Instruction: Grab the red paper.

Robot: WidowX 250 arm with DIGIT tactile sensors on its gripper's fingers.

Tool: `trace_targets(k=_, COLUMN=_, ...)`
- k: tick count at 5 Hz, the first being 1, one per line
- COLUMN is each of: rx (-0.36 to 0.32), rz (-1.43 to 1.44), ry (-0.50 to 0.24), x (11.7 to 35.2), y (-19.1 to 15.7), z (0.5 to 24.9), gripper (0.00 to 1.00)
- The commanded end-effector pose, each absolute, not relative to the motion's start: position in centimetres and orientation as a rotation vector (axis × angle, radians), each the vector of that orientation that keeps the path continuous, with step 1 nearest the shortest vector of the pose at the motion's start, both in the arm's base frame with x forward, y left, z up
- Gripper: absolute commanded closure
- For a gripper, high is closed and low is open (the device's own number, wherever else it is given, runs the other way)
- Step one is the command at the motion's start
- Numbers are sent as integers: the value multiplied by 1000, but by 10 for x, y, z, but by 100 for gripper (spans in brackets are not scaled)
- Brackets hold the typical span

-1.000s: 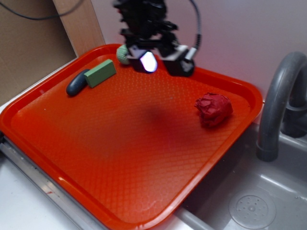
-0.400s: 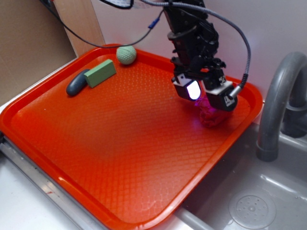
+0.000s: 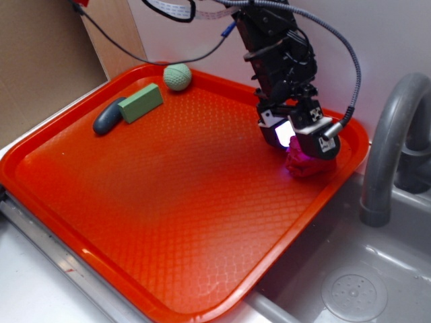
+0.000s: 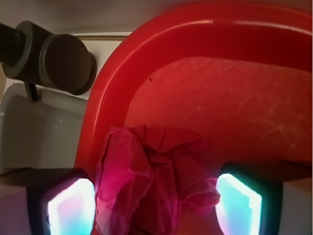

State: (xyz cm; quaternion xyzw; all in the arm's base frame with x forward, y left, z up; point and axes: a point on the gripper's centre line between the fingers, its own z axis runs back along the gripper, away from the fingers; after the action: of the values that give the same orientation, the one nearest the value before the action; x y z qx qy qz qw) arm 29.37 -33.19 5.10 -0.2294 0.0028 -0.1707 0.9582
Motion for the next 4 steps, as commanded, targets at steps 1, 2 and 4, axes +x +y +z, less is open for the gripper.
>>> trace_targets(k=1, rx=-448, rz=-375, ry=-4, x=301, y=-331, z=67, gripper=100)
trace_targets(k=2, rx=-470, rz=-368, ry=-1, x=300, y=-328, z=66, gripper=100)
trace_targets(k=4, rx=-326, rz=-333, ry=-60, x=296, y=-319, z=83, gripper=100)
